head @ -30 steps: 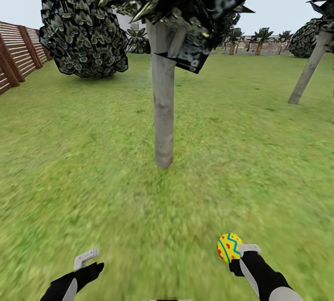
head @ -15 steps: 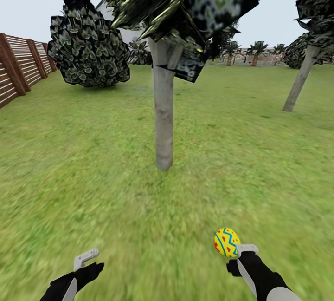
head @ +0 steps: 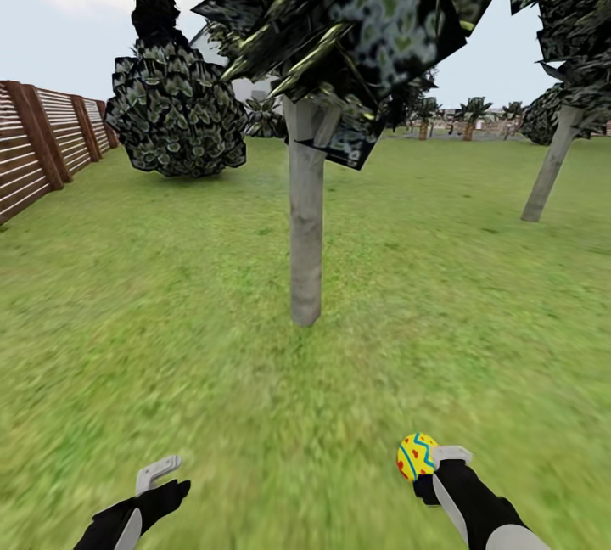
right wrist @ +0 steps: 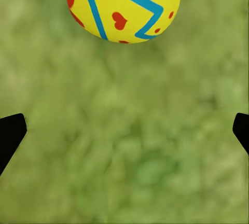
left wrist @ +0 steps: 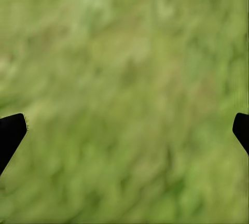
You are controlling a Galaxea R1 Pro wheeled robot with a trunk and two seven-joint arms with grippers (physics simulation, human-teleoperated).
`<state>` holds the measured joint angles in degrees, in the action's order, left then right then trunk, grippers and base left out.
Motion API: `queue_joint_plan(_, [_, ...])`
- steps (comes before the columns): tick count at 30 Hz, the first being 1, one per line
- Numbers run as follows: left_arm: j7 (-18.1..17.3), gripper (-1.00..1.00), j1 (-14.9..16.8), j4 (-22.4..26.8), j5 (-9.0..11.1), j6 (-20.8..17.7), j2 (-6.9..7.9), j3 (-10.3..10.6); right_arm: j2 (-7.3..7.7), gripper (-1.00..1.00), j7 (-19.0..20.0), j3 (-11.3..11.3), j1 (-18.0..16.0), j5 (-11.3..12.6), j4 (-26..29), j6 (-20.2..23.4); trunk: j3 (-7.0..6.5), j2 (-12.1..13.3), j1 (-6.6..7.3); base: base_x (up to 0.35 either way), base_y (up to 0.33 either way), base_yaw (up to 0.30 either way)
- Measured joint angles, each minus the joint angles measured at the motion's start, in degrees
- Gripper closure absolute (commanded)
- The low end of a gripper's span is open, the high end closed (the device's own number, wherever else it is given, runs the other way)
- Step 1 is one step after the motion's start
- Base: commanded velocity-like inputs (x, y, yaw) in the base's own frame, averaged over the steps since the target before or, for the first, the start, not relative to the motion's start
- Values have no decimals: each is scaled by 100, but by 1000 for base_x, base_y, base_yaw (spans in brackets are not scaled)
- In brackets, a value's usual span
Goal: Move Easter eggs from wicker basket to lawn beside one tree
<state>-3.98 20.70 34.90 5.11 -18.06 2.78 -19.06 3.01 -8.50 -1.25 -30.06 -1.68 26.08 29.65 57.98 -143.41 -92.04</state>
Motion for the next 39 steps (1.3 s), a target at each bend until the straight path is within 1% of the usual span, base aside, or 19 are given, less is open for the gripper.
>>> queue_joint_plan(7, [-2,-100,-2,-11,-1,-1,-3,2,-55,-100,-14,5,-1,-8,-10,-90,-155,9,18,0,0,268])
queue_joint_plan(14, [-5,-100,1,-14,0,-1,-3,8,-60,-100,-18,5,-1,-9,-10,-99,-310,19,36,0,0,287])
queue_joint_plan(29, [-5,-100,1,-15,0,-1,-3,9,-57,-100,-18,5,-1,-10,-10,-99,-580,619,365,0,0,283])
queue_joint_plan(39, [-5,-100,2,-26,-1,1,-3,9,-61,-100,-16,5,1,-1,-7,-114,-760,1021,584,0,0,43])
